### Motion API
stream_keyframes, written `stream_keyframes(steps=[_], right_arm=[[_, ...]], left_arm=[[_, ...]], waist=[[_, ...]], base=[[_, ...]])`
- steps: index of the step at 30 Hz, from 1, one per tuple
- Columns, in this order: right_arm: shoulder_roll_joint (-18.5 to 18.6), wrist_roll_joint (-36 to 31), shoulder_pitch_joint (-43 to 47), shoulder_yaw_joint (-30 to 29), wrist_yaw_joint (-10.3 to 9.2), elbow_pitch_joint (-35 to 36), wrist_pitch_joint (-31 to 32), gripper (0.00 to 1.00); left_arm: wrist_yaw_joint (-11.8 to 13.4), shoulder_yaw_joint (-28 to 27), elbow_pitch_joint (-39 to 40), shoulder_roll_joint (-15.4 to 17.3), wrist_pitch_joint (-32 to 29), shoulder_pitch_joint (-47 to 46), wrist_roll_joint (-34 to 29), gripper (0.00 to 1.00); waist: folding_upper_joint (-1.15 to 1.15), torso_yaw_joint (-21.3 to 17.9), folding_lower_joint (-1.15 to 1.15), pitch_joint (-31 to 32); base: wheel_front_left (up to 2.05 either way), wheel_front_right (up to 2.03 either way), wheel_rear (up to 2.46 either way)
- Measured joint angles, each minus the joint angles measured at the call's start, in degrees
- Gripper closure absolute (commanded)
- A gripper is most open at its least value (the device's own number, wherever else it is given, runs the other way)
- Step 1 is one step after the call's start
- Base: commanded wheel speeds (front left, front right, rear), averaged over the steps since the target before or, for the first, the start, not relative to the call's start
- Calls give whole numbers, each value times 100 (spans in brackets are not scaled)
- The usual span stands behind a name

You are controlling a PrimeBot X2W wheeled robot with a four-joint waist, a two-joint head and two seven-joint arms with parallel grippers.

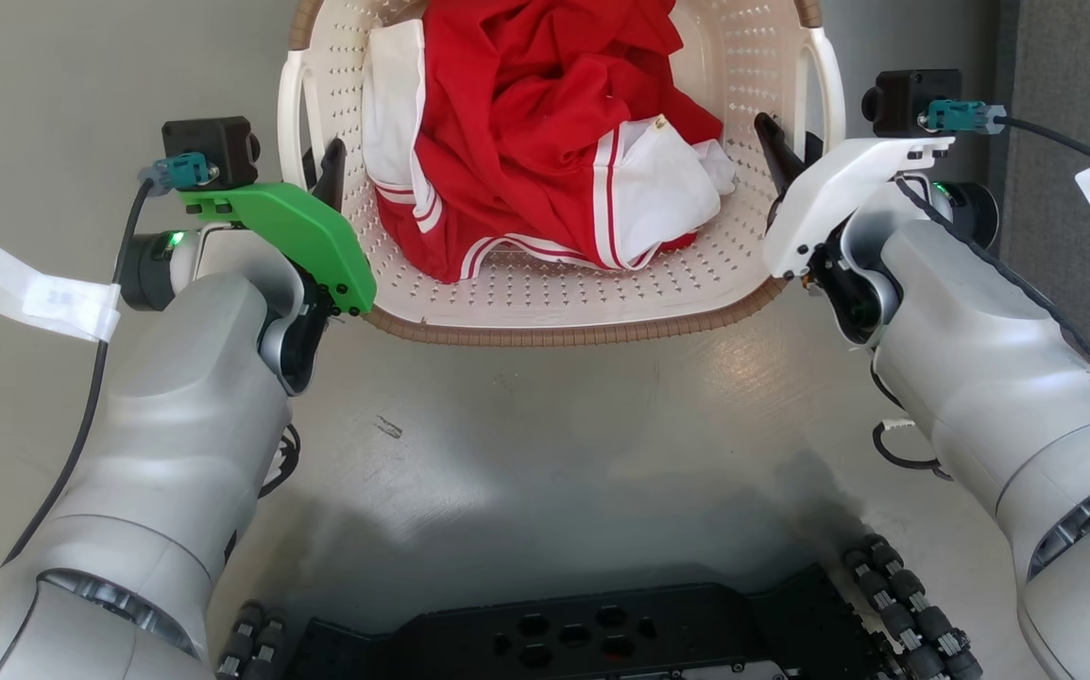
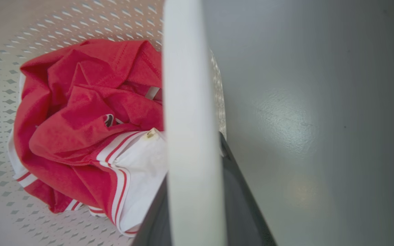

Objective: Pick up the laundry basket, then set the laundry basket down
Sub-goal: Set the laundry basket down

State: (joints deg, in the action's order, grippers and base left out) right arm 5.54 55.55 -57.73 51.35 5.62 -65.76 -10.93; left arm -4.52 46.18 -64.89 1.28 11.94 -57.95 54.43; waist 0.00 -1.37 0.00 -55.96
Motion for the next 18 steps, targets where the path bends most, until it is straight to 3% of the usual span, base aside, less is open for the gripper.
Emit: stream_keyframes(steps=[1, 3, 4, 5, 6, 18], right_arm=[[-2, 9, -4, -1, 0, -12, -14, 97], [-12, 53, -18, -14, 16, -54, -14, 75], [-14, 54, -26, -14, 35, -71, -14, 54], [-13, 62, -31, -18, 44, -82, -14, 0], [-14, 80, -36, -19, 91, -88, -14, 0], [-131, 110, -47, 53, 145, -196, -14, 0]], left_arm=[[0, 5, 0, 0, 7, 0, 16, 100], [-2, 14, -1, 0, 9, -3, 36, 100], [-8, 19, -4, 0, 15, -5, 37, 92], [-8, 24, -7, 0, 16, -7, 43, 51], [-8, 31, -9, 0, 12, -12, 56, 0], [-51, 188, -123, -10, -53, -22, 85, 0]], waist=[[0, 1, 0, -3], [0, 4, 0, -7], [0, 5, 0, -8], [0, 5, 0, -8], [0, 6, 0, -7], [0, 11, 0, 126]], base=[[0, 0, 0], [0, 0, 0], [0, 0, 0], [0, 0, 0], [0, 0, 0], [0, 0, 0]])
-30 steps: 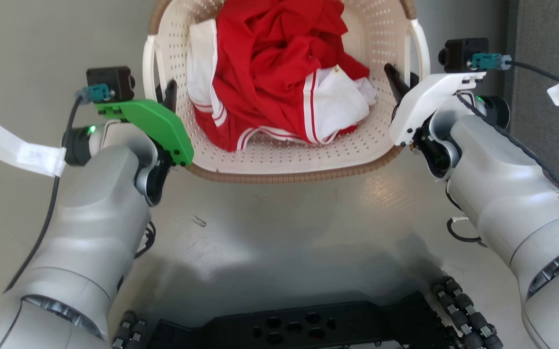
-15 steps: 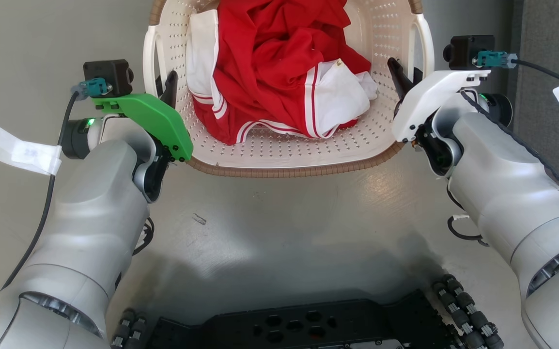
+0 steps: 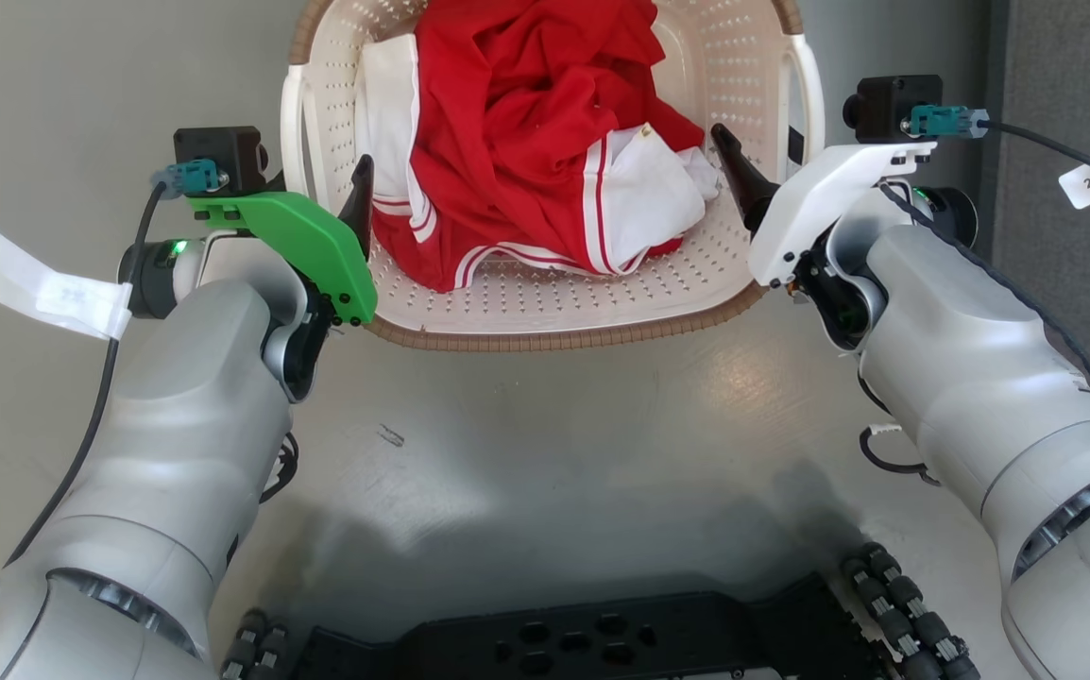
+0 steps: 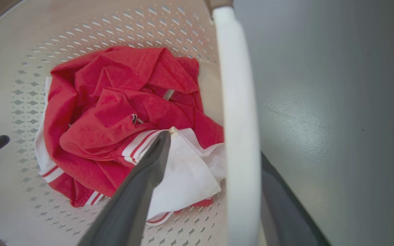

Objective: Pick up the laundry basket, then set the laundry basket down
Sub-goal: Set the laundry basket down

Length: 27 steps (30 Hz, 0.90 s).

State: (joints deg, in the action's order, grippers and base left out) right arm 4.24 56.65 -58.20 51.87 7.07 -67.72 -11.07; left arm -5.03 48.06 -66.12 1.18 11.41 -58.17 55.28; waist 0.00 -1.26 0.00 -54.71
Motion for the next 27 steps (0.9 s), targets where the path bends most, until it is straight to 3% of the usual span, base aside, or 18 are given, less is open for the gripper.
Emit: stream_keyframes(steps=[13, 27], right_arm=[[-29, 100, 190, -2, 5, -214, -1, 0], [-18, 198, 556, 14, 5, -310, -36, 0]], left_arm=[[-8, 41, -149, -1, 75, 127, 85, 0], [-120, 8, -325, -1, 182, 673, 229, 0]], waist=[[0, -5, 0, 458], [0, -44, 0, 1422]], base=[[0, 0, 0], [0, 0, 0]])
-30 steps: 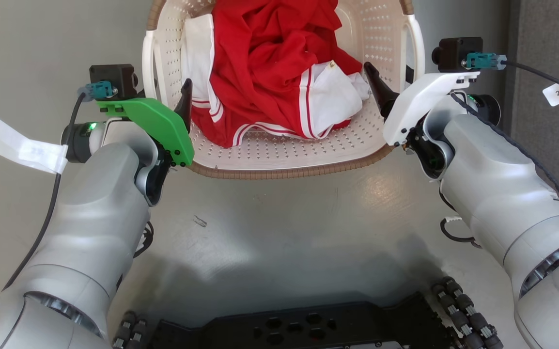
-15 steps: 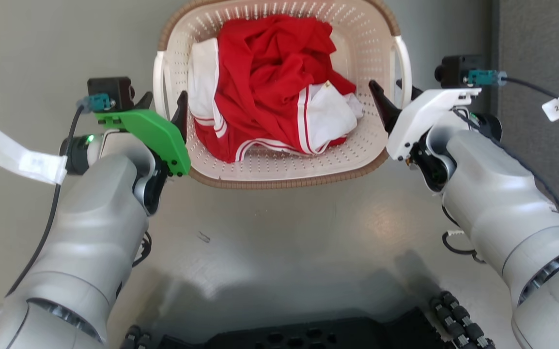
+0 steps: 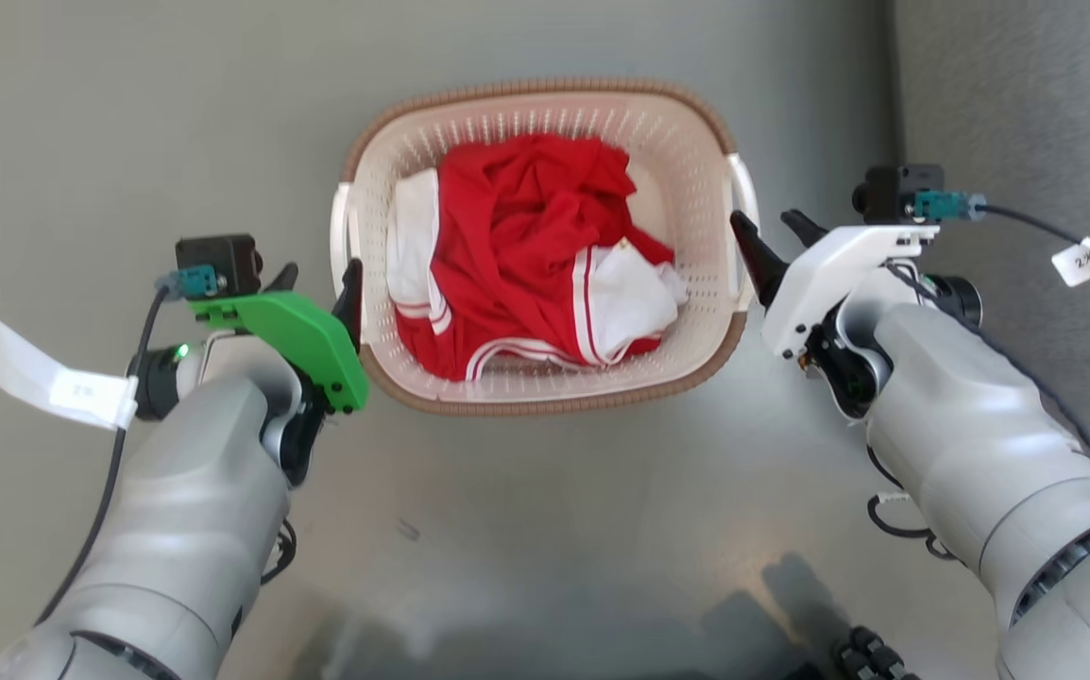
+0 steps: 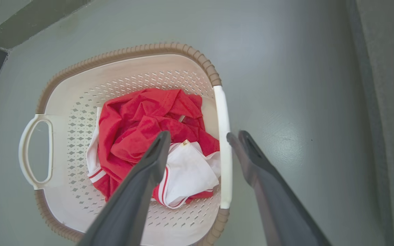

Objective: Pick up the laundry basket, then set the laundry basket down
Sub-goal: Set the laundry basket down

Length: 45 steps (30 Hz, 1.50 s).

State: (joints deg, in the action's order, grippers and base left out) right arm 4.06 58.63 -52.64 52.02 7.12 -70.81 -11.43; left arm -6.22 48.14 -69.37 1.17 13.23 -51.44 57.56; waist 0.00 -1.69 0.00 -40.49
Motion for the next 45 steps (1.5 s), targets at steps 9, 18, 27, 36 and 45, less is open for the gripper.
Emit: stream_keyframes(steps=[9, 18, 27, 36, 45], right_arm=[[119, -1, 265, 37, 0, 108, -172, 0], [294, -104, 446, 69, 0, 366, -283, 0], [544, -338, 612, -337, 0, 958, -285, 0], [789, -673, 1027, -949, -127, 1719, -285, 0], [913, -1141, 1491, -1492, -360, 2611, -290, 0]], left_arm=[[-59, 4, 10, 4, 89, 277, -1, 0], [-66, -189, 368, 189, 102, 512, -33, 0], [-66, -689, 1023, 390, 102, 799, -249, 0], [42, -1127, 1680, 546, 102, 1275, -647, 0], [286, -1657, 2385, 737, 102, 1768, -1029, 0]], waist=[[0, -69, 0, 804], [0, -96, 0, 1544], [0, -66, 0, 2289], [0, -33, 0, 2985], [0, -5, 0, 3430]], base=[[0, 0, 0], [0, 0, 0], [0, 0, 0], [0, 0, 0], [0, 0, 0]])
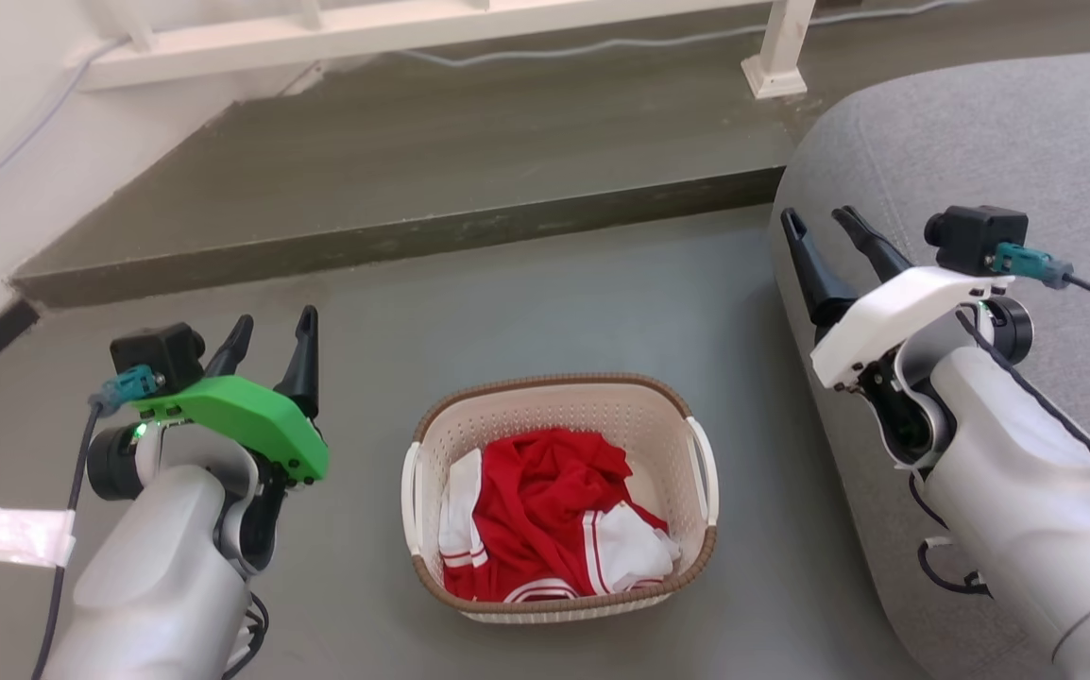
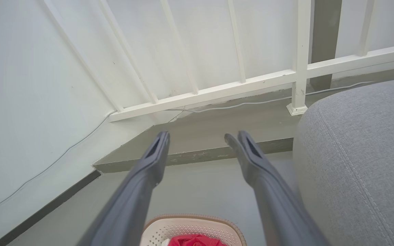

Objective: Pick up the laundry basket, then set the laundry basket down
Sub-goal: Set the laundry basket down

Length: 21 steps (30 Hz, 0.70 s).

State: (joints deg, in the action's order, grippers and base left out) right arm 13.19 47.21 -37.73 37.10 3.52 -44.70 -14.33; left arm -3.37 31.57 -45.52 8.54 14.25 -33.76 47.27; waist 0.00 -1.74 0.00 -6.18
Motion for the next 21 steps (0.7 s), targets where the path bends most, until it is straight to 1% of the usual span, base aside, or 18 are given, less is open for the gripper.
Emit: stream_keyframes(steps=[2, 4, 5, 7, 10, 16, 19, 21], right_arm=[[25, -168, 152, -130, -29, 236, 0, 0], [64, -291, 297, -270, -116, 479, 0, 0], [90, -347, 365, -345, -122, 583, 0, 0], [127, -497, 517, -485, -220, 789, -1, 0], [144, -651, 786, -656, -312, 1067, -1, 0], [137, -958, 1298, -894, -415, 1545, -1, 0], [119, -1129, 1511, -935, -470, 1795, -1, 0], [118, -1243, 1607, -1014, -489, 1952, -1, 0]], left_arm=[[44, -88, 185, 16, 0, 133, -131, 0], [111, -182, 381, 14, 0, 258, -264, 0], [127, -229, 481, 18, 0, 307, -318, 0], [171, -348, 676, 20, 1, 404, -399, 0], [186, -434, 924, 18, 1, 575, -573, 0], [202, -710, 1396, -27, 1, 977, -770, 0], [334, -1006, 1681, -19, 3, 1188, -901, 0], [360, -1169, 1861, -20, 18, 1336, -950, 0]], waist=[[0, -2, 0, 85], [0, -7, 0, 156], [0, -9, 0, 183], [0, -10, 0, 229], [0, 4, 0, 271], [0, 46, 0, 322], [0, 61, 0, 368], [0, 64, 0, 384]], base=[[0, 0, 0], [0, 0, 0], [0, 0, 0], [0, 0, 0], [0, 0, 0], [0, 0, 0], [0, 0, 0], [0, 0, 0]])
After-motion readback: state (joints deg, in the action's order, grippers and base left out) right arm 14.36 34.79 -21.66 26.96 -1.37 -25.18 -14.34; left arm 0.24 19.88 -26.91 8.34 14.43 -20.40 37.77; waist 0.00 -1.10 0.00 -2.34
